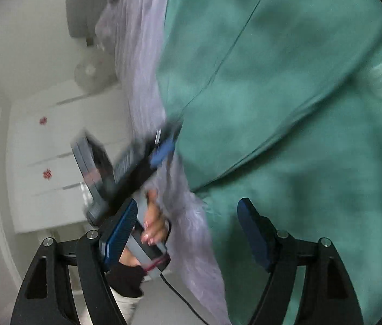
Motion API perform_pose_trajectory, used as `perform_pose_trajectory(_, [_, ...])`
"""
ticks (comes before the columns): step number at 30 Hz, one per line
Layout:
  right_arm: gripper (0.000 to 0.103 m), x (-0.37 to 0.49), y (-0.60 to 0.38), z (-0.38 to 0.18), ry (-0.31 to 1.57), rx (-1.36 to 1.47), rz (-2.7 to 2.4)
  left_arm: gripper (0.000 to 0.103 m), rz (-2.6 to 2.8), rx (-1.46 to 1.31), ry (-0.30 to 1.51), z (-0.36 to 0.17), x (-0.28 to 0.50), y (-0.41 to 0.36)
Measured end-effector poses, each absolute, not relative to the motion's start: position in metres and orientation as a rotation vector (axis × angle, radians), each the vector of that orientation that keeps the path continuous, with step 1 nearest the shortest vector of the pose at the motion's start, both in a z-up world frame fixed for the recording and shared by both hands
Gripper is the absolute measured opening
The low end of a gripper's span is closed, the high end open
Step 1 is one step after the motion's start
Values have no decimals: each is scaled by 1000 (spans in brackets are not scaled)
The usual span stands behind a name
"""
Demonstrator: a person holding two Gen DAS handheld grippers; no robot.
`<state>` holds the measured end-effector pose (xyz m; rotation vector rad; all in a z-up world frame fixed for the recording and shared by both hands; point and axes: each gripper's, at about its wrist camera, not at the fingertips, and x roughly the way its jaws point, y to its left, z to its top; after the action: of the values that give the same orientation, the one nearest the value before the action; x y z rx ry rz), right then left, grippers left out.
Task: Fold large clothes
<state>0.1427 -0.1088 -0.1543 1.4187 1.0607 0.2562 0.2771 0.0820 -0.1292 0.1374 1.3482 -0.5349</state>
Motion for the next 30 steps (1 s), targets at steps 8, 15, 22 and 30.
perform_pose_trajectory(8, [3,200,-64,-176,1055,1401,233,6,-603,185,1294,-118,289,69])
perform_pose_trajectory(15, [2,220,-29,-212,1177,1376,237,6,-536,249,1279,-132,289,75])
perform_pose_trajectory(22, [31,219,-64,-151,1225,1155,293,6,-493,223,1190,-89,271,92])
perform_pose_trajectory(30, [44,180,-220,-88,1045,901,-241,6,-495,233,1209,-97,219,71])
